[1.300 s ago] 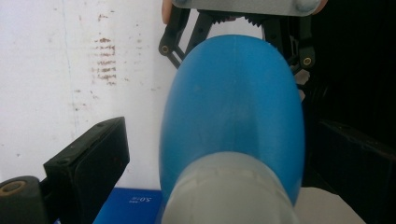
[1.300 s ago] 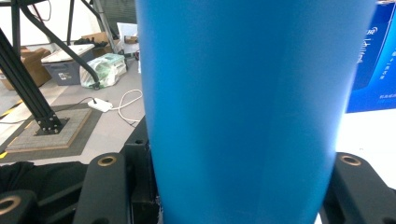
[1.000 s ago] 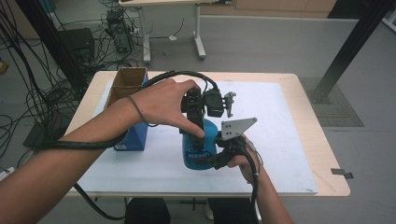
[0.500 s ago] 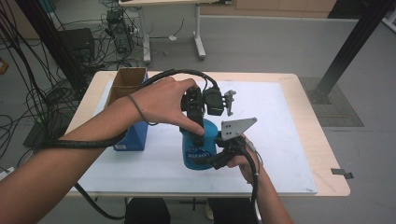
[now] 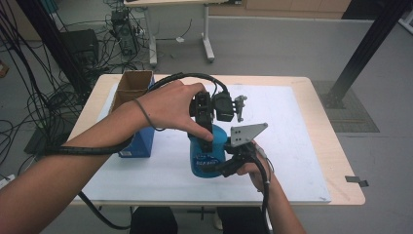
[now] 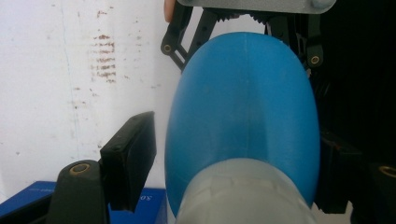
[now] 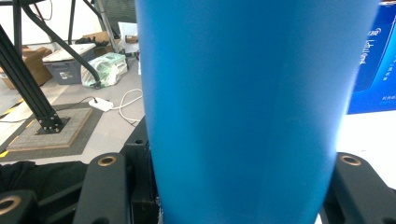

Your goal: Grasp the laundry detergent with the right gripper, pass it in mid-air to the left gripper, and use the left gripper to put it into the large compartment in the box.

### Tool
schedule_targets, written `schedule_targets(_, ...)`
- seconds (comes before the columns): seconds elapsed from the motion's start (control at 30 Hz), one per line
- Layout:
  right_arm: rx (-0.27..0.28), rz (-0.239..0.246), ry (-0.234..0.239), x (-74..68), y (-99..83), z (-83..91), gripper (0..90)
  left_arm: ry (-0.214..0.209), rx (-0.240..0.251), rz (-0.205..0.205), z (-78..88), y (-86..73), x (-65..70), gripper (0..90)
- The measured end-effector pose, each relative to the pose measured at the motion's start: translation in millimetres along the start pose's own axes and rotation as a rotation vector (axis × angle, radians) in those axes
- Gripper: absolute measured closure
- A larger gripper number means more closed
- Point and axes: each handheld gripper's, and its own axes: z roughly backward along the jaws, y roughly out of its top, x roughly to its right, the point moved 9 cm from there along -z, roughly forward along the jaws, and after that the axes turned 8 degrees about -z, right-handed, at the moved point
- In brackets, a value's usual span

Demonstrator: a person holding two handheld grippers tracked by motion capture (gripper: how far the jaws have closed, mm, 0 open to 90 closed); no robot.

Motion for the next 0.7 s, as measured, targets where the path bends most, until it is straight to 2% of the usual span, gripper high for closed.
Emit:
schedule_targets(0.43,-0.001,-0.003,-0.004,0.5,-0.3,1.7,41.7,-0.014,0.009,-0.012,0.8,1.4,-0.1,36.9)
schedule_targets(0.7,0.002,-0.003,-0.004,0.1,-0.2,1.8,41.7,-0.009,0.007,-0.015,1.2,1.8,1.1,37.5)
